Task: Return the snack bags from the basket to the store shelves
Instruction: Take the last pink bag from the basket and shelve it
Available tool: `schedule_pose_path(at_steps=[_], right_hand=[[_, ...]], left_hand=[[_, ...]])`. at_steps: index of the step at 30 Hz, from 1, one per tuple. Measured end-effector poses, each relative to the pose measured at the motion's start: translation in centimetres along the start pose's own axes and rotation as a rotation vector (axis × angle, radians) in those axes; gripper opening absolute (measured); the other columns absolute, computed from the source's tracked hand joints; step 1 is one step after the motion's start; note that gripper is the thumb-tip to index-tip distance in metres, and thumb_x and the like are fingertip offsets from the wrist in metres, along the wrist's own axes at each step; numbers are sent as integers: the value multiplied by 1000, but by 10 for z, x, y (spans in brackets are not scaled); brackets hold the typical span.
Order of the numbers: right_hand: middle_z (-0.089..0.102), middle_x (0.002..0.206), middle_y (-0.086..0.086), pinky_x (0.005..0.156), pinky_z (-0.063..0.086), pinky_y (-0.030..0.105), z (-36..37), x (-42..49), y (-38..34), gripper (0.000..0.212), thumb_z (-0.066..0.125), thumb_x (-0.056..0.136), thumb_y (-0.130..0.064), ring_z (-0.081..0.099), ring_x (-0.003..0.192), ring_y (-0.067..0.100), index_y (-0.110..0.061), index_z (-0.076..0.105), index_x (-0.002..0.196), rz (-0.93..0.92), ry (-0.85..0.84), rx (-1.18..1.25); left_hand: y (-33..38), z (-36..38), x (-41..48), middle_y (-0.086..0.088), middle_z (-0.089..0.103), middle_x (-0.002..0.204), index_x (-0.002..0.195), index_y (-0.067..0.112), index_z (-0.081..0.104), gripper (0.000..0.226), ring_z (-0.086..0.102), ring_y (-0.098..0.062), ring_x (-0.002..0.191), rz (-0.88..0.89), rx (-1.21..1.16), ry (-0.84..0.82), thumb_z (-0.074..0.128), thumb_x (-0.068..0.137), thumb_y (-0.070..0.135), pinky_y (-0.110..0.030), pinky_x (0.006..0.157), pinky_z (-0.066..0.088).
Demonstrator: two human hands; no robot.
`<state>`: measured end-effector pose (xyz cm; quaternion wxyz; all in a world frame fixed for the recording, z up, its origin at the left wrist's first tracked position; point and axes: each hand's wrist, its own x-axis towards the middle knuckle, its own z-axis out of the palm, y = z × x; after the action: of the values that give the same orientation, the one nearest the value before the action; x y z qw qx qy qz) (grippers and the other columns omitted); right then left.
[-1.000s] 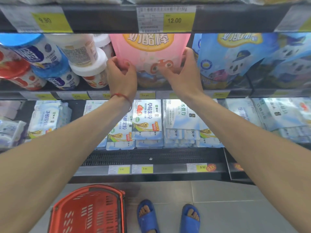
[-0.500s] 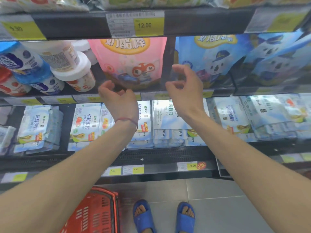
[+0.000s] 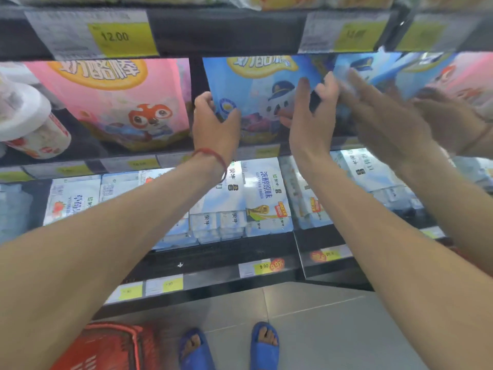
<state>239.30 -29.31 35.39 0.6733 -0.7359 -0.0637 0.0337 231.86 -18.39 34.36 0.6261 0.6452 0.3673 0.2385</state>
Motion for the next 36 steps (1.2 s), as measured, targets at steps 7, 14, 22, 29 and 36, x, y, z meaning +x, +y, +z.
schedule_pose_path(at_steps=[7,14,22,29,36], right_hand=[[70,62,-12,69,60,47,8,20,-21,30,48,105,-44,68,57,20,-17,52,92,64,-47,75],[64,96,9,56,54,31,6,31,-41,22,57,99,-15,65,57,26,-6,54,118,175,-8,290],[62,82,6,61,59,31,-4,25,-48,14,58,95,1,64,52,20,-9,58,85,70,-21,369],[68,72,-5,60,60,32,-4,17,-14,26,59,102,-38,69,59,19,-15,47,97,132,-151,181],[70,105,25,70,61,39,-9,7,37,17,55,104,-27,68,71,28,-10,52,107,214,-174,5]], left_hand=[[-8,8,19,-15,58,94,93,17,37,12,69,-39,86,-37,-26,-32,48,95,19,-57,78,57],[-10,7,26,-20,63,104,83,23,36,15,68,-42,91,-63,14,-25,42,96,25,-56,85,55],[-11,5,21,-17,64,108,91,19,39,12,68,-34,91,-47,-35,-39,44,93,30,-53,88,55],[-15,3,24,-15,64,101,88,21,39,11,69,-32,81,-72,31,-23,40,99,20,-52,79,59],[-28,-4,28,-8,64,105,121,5,56,24,70,-20,86,-156,119,-19,44,102,11,-38,74,62]])
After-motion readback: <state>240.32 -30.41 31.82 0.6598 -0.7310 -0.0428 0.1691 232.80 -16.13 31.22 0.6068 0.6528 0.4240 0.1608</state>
